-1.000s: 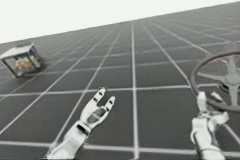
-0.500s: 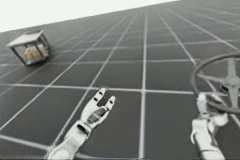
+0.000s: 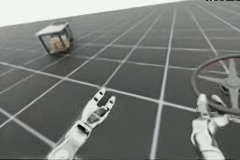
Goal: Pick up and drop off the object
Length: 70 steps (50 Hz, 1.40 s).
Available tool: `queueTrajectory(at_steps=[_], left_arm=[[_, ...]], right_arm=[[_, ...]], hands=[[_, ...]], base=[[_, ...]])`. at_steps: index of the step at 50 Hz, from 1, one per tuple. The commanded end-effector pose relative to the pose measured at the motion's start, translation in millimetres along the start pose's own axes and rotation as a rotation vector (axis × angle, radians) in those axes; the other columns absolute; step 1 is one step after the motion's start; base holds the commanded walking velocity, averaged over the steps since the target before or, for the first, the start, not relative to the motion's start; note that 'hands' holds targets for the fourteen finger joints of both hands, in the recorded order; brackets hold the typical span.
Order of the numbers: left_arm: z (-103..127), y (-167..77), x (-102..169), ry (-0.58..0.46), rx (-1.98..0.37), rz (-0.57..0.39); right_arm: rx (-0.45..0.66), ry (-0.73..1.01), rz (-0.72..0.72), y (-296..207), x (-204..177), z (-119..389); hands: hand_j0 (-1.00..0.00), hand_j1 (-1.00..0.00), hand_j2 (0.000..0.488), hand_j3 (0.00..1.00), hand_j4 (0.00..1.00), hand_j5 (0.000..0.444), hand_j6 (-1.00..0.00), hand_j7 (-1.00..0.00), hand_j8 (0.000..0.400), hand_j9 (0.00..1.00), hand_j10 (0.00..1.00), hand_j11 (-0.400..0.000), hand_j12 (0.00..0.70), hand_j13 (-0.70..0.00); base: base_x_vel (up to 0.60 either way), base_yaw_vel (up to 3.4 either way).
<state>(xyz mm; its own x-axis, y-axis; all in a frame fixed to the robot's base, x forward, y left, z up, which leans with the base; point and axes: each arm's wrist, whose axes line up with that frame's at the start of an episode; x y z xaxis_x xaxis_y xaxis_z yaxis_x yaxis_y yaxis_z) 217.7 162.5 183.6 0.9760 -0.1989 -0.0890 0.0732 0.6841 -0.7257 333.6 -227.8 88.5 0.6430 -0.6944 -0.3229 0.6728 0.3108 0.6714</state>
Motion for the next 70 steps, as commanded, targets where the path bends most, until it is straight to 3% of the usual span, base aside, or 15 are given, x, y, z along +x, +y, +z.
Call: queueTrajectory(at_steps=[1, 70], left_arm=[[2.2, 6.8, -4.4, -0.017, -0.025, 0.002], [2.2, 6.8, -4.4, -0.017, -0.025, 0.002]], right_arm=[[0.000, -0.031, 0.071, 19.4, -7.1, 5.5], [0.000, -0.031, 0.071, 19.4, -7.1, 5.5]], hands=[[0.00, 0.00, 0.000, 1.00, 1.00, 0.000, 0.00, 0.00, 0.000, 1.00, 1.00, -0.400, 0.000, -0.700], [0.00, 0.00, 0.000, 1.00, 1.00, 0.000, 0.00, 0.00, 0.000, 1.00, 1.00, -0.400, 0.000, -0.700]], base=[[0.39, 0.34], [0.48, 0.23]])
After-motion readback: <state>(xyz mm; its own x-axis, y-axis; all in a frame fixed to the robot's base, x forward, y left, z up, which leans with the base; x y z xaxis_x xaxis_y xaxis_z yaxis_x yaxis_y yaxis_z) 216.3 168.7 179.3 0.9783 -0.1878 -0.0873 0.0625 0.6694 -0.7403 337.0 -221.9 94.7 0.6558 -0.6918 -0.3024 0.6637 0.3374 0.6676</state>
